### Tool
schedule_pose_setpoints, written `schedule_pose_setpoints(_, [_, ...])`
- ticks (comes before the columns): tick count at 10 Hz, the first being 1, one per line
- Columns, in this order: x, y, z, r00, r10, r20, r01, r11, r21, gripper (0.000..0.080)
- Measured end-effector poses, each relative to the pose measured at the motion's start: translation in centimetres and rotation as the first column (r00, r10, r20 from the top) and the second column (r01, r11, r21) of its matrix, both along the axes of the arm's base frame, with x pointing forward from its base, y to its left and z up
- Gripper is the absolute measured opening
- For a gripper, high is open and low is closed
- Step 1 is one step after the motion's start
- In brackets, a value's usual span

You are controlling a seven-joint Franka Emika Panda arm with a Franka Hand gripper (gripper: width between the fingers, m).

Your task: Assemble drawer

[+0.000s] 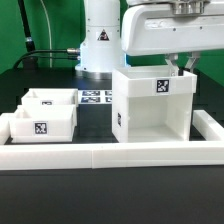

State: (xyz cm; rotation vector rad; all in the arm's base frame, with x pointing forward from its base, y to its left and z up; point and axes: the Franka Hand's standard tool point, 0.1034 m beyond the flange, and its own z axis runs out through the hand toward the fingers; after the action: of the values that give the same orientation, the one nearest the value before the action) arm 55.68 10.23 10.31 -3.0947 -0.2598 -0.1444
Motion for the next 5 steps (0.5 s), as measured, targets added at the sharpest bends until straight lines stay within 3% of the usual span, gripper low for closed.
schedule_pose_setpoints(3, [0.01, 0.4, 0.02, 0.972, -0.234, -0.016, 0.235, 0.971, 0.04, 0.0038])
schedule_pose_setpoints(5, [0.4, 0.03, 0.01, 0.897, -0.441, -0.023, 0.442, 0.895, 0.066, 0.0038])
